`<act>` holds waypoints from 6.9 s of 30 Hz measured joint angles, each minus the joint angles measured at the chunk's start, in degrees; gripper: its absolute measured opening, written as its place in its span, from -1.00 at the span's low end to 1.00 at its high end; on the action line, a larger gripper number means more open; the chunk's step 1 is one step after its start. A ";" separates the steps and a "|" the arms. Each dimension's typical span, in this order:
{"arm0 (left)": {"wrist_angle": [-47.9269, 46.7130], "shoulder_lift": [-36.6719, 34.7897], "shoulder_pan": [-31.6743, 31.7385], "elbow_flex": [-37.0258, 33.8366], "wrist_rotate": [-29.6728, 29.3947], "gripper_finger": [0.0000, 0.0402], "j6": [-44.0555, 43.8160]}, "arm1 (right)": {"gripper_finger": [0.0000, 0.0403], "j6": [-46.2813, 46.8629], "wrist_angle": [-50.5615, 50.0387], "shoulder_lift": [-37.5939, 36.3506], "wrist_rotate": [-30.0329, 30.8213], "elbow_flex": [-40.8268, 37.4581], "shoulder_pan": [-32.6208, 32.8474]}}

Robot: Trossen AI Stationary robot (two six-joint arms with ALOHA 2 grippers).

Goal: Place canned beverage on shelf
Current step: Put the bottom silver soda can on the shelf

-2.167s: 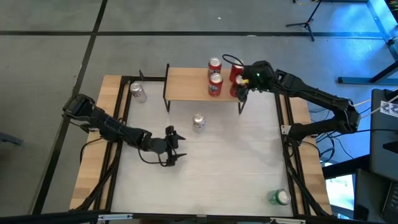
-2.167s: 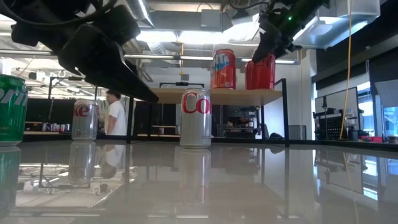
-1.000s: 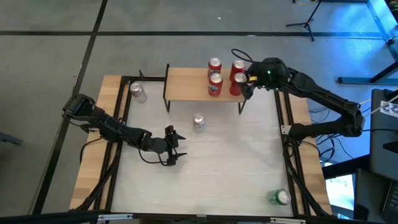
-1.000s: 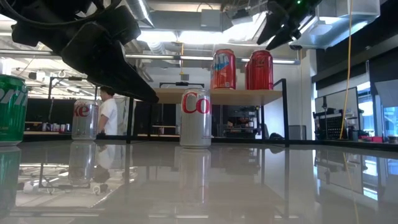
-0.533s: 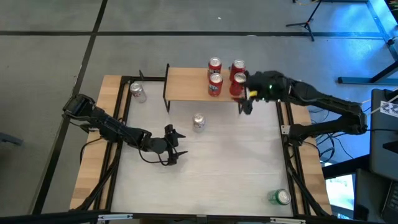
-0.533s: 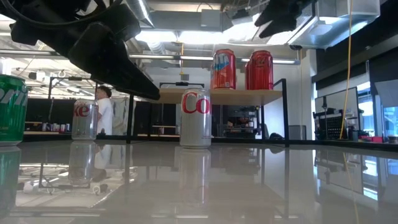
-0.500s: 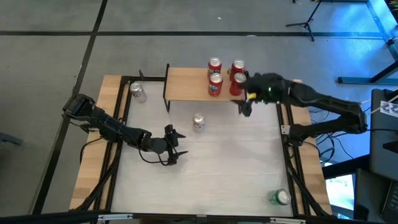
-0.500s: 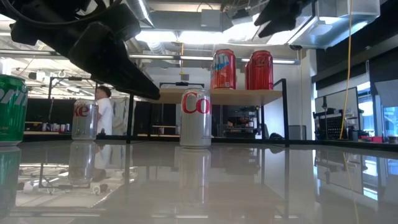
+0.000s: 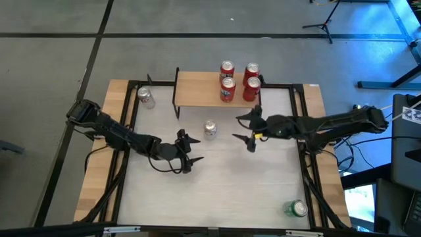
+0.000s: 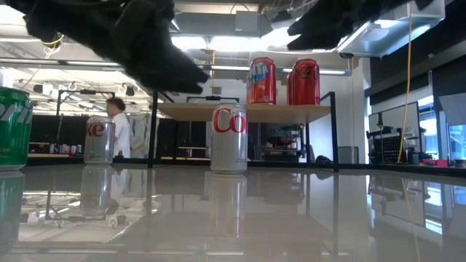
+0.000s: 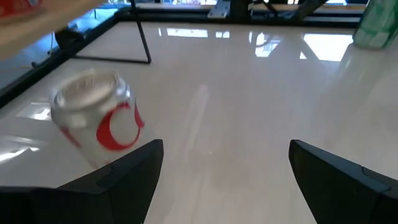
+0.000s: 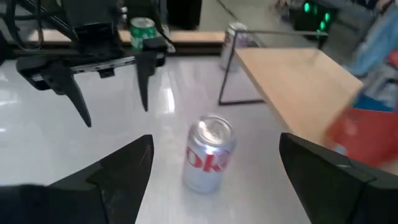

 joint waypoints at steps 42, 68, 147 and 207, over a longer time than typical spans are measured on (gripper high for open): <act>-10.79 6.28 19.53 12.92 6.25 0.68 6.59 | 0.71 -7.48 26.42 24.45 0.01 -6.51 0.48; -7.14 11.98 22.26 12.96 18.45 0.68 5.24 | 0.71 -8.57 27.69 25.14 -0.05 -6.48 0.48; -48.39 14.95 57.99 54.99 45.99 0.44 29.65 | 0.71 -7.02 13.54 5.31 8.74 -5.46 10.98; -43.13 16.26 60.44 55.13 47.43 0.81 32.45 | 0.71 -5.33 13.08 5.33 8.54 -5.48 10.99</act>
